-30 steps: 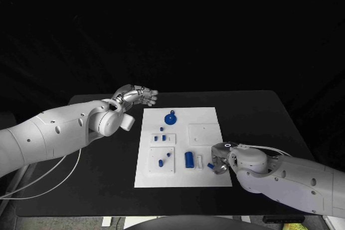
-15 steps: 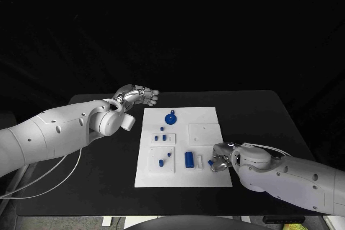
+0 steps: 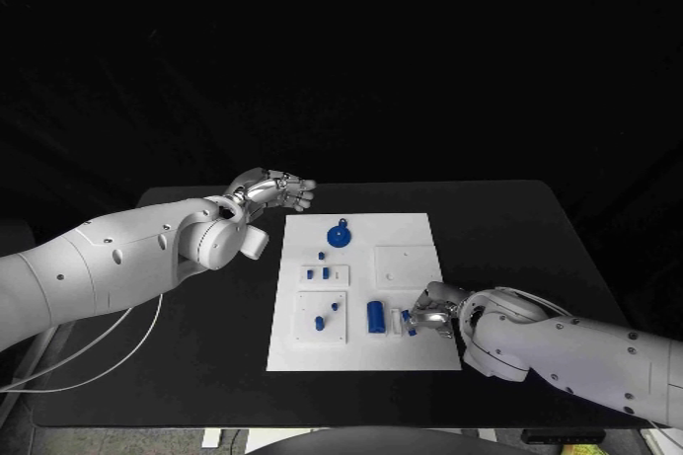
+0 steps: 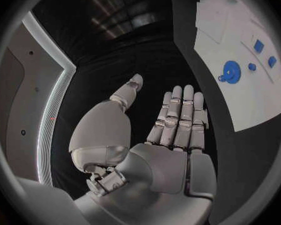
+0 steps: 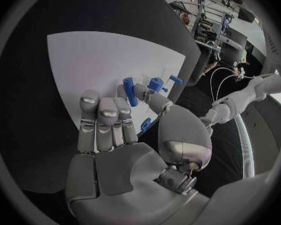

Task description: Assemble the parts on the task board

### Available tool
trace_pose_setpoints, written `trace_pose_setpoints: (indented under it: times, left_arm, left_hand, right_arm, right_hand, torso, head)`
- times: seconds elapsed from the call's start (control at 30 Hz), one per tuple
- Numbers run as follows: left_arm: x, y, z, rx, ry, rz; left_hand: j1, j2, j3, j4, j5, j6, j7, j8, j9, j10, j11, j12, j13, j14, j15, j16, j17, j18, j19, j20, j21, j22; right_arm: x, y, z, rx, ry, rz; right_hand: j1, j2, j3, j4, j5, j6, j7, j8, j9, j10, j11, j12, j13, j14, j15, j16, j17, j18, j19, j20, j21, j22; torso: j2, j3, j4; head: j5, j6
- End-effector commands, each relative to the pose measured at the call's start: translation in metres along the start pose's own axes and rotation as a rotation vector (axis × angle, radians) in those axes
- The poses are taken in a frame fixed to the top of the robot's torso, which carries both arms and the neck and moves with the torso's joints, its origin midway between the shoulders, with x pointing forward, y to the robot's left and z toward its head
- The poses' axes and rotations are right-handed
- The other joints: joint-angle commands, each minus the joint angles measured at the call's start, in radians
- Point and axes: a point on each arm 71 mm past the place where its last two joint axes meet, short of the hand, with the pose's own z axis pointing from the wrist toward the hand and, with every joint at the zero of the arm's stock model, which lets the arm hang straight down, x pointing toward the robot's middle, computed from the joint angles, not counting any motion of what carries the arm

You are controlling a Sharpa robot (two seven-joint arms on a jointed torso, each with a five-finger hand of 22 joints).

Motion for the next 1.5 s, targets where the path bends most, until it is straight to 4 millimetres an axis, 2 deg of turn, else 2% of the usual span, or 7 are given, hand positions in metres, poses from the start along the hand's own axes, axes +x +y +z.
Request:
trace_pose_setpoints:
  times: [0.03, 0.43, 1.0, 1.17, 1.5]
  left_arm:
    - [0.003, -0.002, 0.0, 0.006, 0.02, 0.003]
    - [0.003, -0.002, 0.0, 0.004, 0.022, 0.003]
    - [0.003, -0.001, 0.0, 0.002, 0.023, 0.003]
    - [0.003, -0.001, 0.0, 0.001, 0.025, 0.002]
    - [0.003, -0.001, 0.0, 0.0, 0.024, 0.003]
  left_hand:
    - [-0.003, -0.002, 0.001, 0.005, -0.001, -0.007, 0.001, 0.003, -0.001, -0.002, 0.0, -0.005, -0.001, 0.0, 0.002, -0.006, 0.001, 0.017, 0.0, 0.003, -0.005, 0.002]
    - [-0.002, -0.002, 0.001, 0.004, -0.001, -0.007, 0.001, 0.004, -0.001, -0.002, 0.0, -0.005, -0.001, 0.0, 0.002, -0.006, 0.002, 0.016, 0.0, 0.003, -0.005, 0.002]
    - [-0.002, -0.003, 0.001, 0.005, -0.001, -0.007, 0.001, 0.004, -0.001, -0.002, 0.0, -0.005, -0.001, 0.0, 0.003, -0.007, 0.003, 0.016, 0.0, 0.003, -0.006, 0.003]
    - [-0.002, -0.003, 0.001, 0.005, -0.001, -0.007, 0.001, 0.004, -0.001, -0.002, 0.0, -0.005, -0.001, 0.0, 0.003, -0.007, 0.003, 0.016, 0.0, 0.003, -0.006, 0.003]
    - [-0.003, -0.003, 0.001, 0.006, -0.002, -0.007, 0.001, 0.004, -0.002, -0.002, 0.0, -0.005, -0.001, 0.0, 0.003, -0.008, 0.003, 0.016, 0.0, 0.003, -0.006, 0.004]
  right_arm:
    - [0.003, 0.005, 0.0, -0.003, 0.019, 0.099]
    - [0.008, 0.006, 0.006, 0.046, 0.075, 0.065]
    - [0.005, 0.008, 0.014, 0.054, 0.039, -0.012]
    - [0.006, 0.014, 0.014, 0.031, 0.031, -0.006]
    - [0.009, 0.018, 0.012, 0.02, 0.051, -0.011]
  right_hand:
    - [-0.01, 0.0, 0.0, -0.005, 0.002, 0.007, -0.003, 0.011, 0.007, 0.016, -0.011, -0.004, 0.0, 0.001, -0.005, 0.003, 0.0, 0.031, 0.006, -0.005, 0.005, 0.016]
    - [-0.015, 0.006, -0.005, -0.012, -0.007, 0.006, -0.003, 0.011, 0.006, 0.016, -0.012, -0.005, -0.001, 0.001, -0.006, 0.003, 0.0, 0.031, 0.007, -0.007, 0.004, 0.015]
    - [-0.021, 0.002, -0.01, -0.014, -0.013, 0.006, -0.003, 0.011, 0.006, 0.014, -0.011, -0.006, -0.001, 0.001, -0.005, 0.003, 0.0, 0.031, 0.006, -0.006, 0.003, 0.015]
    - [-0.027, -0.003, -0.015, -0.008, -0.039, 0.005, -0.003, 0.012, 0.005, 0.013, -0.011, -0.007, -0.002, 0.001, -0.006, 0.002, -0.001, 0.031, 0.007, -0.007, 0.001, 0.014]
    - [-0.033, -0.011, -0.019, 0.001, -0.057, 0.005, -0.003, 0.012, 0.004, 0.013, -0.012, -0.006, -0.002, 0.001, -0.006, 0.002, -0.001, 0.031, 0.008, -0.007, 0.0, 0.014]
  torso:
    - [0.0, 0.0001, 0.0003]
    - [0.0, -0.0005, 0.0008]
    - [0.001, 0.0017, -0.0001]
    - [0.001, 0.0017, -0.0008]
    - [0.0, 0.0008, -0.0003]
  head:
    - [0.0, 0.001]
    - [0.001, 0.001]
    - [0.003, -0.002]
    - [0.004, -0.002]
    - [0.007, -0.003]
